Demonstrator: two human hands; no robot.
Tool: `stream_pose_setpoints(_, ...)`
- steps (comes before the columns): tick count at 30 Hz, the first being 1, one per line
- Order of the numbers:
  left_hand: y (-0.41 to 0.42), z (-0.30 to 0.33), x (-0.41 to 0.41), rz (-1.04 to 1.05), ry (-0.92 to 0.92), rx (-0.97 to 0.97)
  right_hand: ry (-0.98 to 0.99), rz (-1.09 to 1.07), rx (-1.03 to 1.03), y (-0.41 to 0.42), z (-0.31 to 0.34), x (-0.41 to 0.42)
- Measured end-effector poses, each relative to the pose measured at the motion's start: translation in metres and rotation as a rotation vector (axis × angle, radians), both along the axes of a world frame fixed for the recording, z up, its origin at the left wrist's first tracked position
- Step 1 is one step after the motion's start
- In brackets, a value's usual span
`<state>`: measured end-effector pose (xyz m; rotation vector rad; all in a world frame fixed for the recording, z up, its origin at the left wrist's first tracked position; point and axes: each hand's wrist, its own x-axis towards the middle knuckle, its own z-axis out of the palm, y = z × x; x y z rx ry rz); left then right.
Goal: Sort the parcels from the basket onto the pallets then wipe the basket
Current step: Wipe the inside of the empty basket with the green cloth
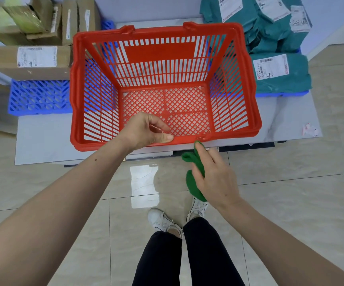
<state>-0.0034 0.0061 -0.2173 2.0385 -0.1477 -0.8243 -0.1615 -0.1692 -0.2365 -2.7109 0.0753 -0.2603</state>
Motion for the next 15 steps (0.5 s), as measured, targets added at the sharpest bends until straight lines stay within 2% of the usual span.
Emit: stream_pose_setpoints(15,0.0,0.001,0.001,-0.006,0.017,0.002,-0.076,0.062,-0.099,-0.013,-0.003,0.009)
